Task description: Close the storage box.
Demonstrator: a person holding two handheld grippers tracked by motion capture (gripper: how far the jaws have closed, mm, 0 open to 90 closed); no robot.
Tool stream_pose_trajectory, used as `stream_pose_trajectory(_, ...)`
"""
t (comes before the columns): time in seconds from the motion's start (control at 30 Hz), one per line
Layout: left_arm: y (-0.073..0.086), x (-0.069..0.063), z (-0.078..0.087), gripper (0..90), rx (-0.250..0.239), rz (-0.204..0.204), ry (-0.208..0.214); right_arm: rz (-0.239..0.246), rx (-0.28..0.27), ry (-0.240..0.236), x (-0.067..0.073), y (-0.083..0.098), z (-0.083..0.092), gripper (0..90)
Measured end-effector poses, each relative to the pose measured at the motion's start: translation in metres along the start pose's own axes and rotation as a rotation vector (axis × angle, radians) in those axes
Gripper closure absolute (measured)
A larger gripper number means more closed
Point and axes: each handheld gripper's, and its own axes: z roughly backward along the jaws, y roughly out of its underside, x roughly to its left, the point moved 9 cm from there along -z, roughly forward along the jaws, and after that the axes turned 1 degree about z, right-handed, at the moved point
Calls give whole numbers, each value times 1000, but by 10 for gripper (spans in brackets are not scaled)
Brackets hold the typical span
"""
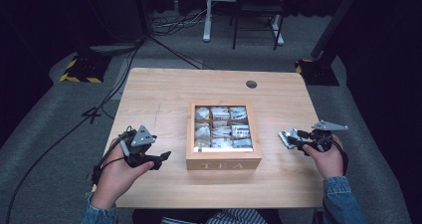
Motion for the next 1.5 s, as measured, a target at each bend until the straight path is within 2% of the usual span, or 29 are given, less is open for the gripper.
stream_pose_trajectory(0.33, 21, 31, 1, 281, 14, 58, -67, -14, -6, 15, -9, 2, 3, 424)
stream_pose_trajectory(0.57, 38, 53, -13, 262, 46, 98, -93, -24, 3, 42, -19, 10, 7, 422)
stream_pose_trajectory(0.97, 66, 81, -35, 235, 100, 172, -134, -33, 27, 78, -31, 22, 6, 415)
stream_pose_trajectory(1.23, 80, 93, -45, 227, 130, 195, -158, -42, 43, 87, -36, 29, 6, 401)
stream_pose_trajectory(1.43, 85, 99, -53, 218, 137, 193, -163, -50, 55, 96, -39, 34, 7, 398)
stream_pose_trajectory(1.5, 86, 102, -55, 214, 138, 180, -174, -50, 62, 99, -40, 36, 7, 397)
